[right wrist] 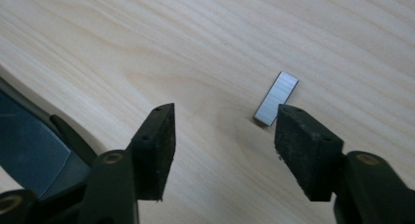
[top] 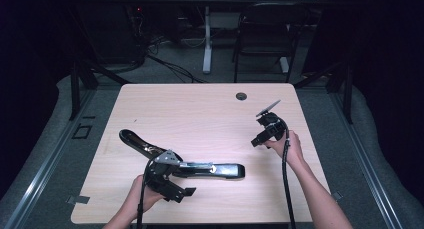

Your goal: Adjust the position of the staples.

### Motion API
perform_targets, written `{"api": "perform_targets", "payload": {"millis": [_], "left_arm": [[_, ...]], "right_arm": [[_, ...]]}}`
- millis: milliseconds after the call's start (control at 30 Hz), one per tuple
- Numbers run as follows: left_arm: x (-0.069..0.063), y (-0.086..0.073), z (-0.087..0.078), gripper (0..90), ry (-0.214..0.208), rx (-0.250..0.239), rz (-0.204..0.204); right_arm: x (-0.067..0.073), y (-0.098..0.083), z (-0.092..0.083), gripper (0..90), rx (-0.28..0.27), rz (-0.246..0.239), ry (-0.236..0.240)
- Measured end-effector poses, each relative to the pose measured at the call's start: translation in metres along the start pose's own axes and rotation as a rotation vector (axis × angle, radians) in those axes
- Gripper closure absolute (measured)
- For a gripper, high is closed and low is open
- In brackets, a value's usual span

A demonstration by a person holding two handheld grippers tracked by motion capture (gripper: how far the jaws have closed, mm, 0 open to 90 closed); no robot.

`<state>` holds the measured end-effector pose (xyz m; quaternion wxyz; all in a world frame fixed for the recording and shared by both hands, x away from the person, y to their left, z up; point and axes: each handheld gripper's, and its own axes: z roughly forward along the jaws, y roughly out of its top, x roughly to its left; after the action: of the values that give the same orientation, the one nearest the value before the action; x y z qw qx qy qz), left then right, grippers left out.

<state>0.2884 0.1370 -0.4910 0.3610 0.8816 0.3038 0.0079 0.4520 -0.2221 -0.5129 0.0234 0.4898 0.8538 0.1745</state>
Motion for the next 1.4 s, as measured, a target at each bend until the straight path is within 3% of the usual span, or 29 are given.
{"api": "perform_targets", "payload": {"millis": [33, 67, 100, 233, 400, 500, 533, 600, 667, 700, 733, 800, 867, 967, 1400], "left_arm": [[0.0, -0.001, 0.0, 0.0, -0.015, 0.007, 0.002], [-0.001, -0.002, 0.001, 0.0, -0.001, 0.011, 0.008], [-0.001, -0.002, 0.001, 0.0, -0.017, 0.018, 0.009], [-0.003, -0.005, 0.001, 0.0, -0.02, 0.027, 0.014], [-0.003, -0.006, 0.001, 0.0, -0.006, 0.019, 0.01], [-0.003, -0.008, 0.001, 0.0, -0.024, 0.027, 0.008], [-0.003, -0.008, 0.001, 0.0, -0.023, 0.029, 0.009], [-0.003, -0.008, 0.001, 0.0, -0.024, 0.029, 0.01], [-0.002, -0.008, 0.001, 0.0, -0.025, 0.028, 0.009], [-0.002, -0.008, 0.001, 0.0, -0.027, 0.03, 0.009], [-0.003, -0.008, 0.002, 0.0, -0.026, 0.031, 0.011], [-0.003, -0.008, 0.002, 0.0, -0.025, 0.033, 0.014], [-0.004, -0.008, 0.002, 0.0, -0.026, 0.034, 0.016], [-0.004, -0.008, 0.002, 0.0, -0.026, 0.035, 0.016], [-0.004, -0.008, 0.003, 0.0, -0.021, 0.044, 0.025]], "right_arm": [[0.0, 0.001, 0.002, 44.6, -0.033, 0.013, -0.007], [-0.001, 0.003, 0.001, 46.6, -0.003, 0.015, -0.006], [-0.001, 0.005, 0.001, 48.6, 0.002, 0.015, -0.021], [-0.002, 0.011, 0.002, 55.5, 0.004, 0.042, -0.013], [-0.005, 0.018, 0.006, 64.9, 0.019, 0.037, -0.049], [-0.008, 0.023, 0.007, 70.1, 0.032, 0.052, -0.075], [-0.008, 0.023, 0.009, 70.7, 0.008, 0.083, -0.078], [-0.011, 0.026, 0.01, 72.8, 0.03, 0.082, -0.088], [-0.011, 0.027, 0.013, 73.0, 0.023, 0.104, -0.095], [-0.013, 0.028, 0.013, 73.1, 0.046, 0.091, -0.096], [-0.012, 0.028, 0.016, 73.4, 0.029, 0.111, -0.106], [-0.014, 0.029, 0.017, 73.8, 0.054, 0.098, -0.103], [-0.014, 0.029, 0.02, 73.9, 0.037, 0.12, -0.111], [-0.017, 0.031, 0.022, 73.9, 0.059, 0.117, -0.106], [-0.019, 0.033, 0.029, 72.7, 0.066, 0.144, -0.112]]}}
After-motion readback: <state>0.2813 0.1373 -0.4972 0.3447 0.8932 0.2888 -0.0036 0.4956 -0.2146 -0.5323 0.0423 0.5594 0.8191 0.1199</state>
